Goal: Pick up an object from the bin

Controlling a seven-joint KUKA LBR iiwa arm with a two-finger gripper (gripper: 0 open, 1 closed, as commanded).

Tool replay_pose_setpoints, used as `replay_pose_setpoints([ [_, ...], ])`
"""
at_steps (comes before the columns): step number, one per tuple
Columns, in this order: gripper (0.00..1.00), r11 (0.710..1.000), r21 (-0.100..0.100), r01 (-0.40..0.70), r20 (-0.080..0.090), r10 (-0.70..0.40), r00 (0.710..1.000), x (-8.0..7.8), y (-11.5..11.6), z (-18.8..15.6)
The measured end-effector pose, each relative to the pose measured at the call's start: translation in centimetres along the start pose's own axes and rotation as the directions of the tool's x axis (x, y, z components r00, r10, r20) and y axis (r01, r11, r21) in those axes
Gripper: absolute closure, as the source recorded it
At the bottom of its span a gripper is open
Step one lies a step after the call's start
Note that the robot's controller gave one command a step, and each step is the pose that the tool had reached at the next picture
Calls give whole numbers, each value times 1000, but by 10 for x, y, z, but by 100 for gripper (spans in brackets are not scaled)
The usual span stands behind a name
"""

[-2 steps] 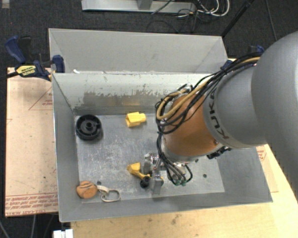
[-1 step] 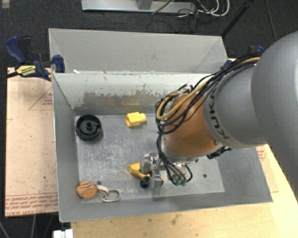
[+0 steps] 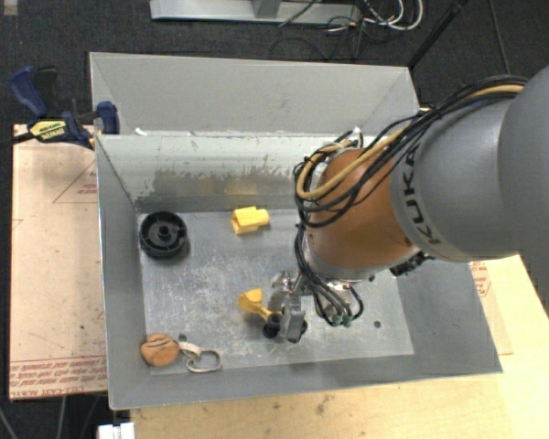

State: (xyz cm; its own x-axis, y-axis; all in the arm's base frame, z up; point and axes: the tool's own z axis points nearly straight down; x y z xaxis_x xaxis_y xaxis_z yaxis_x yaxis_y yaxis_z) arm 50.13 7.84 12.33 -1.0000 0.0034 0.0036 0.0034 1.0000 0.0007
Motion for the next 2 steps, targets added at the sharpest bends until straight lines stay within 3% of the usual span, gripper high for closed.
replay_pose_setpoints([
  [1,100,1000,-2,6,16,-6,1000,-22,-18,-11],
  [2,100,1000,1,-3,-6,3,1000,-15,-10,-34],
])
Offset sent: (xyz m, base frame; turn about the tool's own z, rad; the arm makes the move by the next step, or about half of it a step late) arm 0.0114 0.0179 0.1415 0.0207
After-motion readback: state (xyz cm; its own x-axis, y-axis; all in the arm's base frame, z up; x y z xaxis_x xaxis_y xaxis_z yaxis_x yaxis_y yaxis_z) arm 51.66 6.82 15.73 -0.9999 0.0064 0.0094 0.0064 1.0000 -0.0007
